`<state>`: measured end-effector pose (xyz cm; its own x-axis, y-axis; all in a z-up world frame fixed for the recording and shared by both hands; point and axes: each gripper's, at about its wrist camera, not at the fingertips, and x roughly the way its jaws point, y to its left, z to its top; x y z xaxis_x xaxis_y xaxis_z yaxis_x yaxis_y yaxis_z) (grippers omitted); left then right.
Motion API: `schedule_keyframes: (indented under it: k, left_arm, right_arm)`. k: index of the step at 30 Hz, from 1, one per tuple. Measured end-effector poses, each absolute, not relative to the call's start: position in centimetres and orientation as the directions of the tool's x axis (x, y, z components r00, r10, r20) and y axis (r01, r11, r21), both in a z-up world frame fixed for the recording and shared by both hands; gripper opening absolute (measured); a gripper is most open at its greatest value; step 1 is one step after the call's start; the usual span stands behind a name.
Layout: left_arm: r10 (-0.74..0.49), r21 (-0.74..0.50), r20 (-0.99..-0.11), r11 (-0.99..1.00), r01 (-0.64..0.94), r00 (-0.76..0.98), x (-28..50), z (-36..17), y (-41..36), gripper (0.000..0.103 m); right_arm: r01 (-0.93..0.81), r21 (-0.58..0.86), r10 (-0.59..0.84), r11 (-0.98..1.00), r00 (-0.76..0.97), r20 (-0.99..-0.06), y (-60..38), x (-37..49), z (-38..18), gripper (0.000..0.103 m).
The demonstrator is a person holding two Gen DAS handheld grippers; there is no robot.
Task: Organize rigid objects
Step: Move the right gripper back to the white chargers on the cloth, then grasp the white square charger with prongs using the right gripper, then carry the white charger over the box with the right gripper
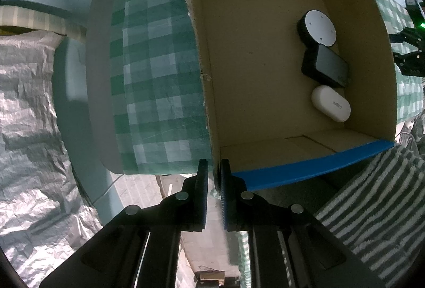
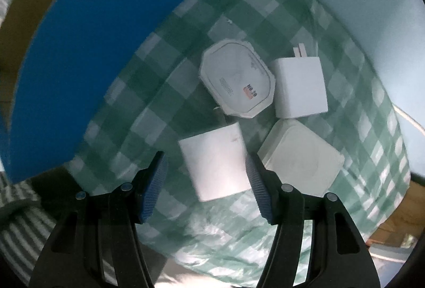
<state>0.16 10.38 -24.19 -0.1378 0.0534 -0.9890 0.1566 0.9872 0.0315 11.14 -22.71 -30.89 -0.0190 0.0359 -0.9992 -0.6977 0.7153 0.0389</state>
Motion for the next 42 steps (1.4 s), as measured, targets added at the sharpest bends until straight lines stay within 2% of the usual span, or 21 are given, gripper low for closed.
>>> schedule_keyframes:
  k: [4, 8, 19, 32, 42]
  left_arm:
    - [0.047, 0.025, -0.989, 0.988, 0.150, -0.139, 0.2, -24.2, 10.4, 0.009]
    - [0.045, 0.024, -0.990, 0.989, 0.149, -0.137, 0.2, -24.2, 10.5, 0.009]
    - [0.043, 0.022, -0.989, 0.988, 0.151, -0.138, 0.1, -24.1, 10.7, 0.009]
    - [0.041, 0.020, -0.989, 0.988, 0.152, -0.139, 0.2, -24.2, 10.7, 0.009]
    - [0.041, 0.020, -0.989, 0.988, 0.153, -0.139, 0.2, -24.3, 10.7, 0.009]
  right_arm:
    - [-0.698, 0.029, 0.009, 0.716, -0.033, -0.999, -22.3, 11.7, -32.0, 0.063]
    - [-0.658, 0.047, -0.002, 0.752, -0.074, -0.997, -22.3, 12.1, -33.1, 0.057]
    - [-0.437, 0.155, 0.108, 0.886, -0.132, -0.985, -24.1, 13.5, -33.9, 0.057]
    - [-0.426, 0.136, 0.099, 0.894, -0.108, -0.989, -24.3, 11.2, -33.9, 0.054]
    - [-0.438, 0.163, 0.132, 0.884, -0.100, -0.986, -24.4, 9.2, -29.3, 0.054]
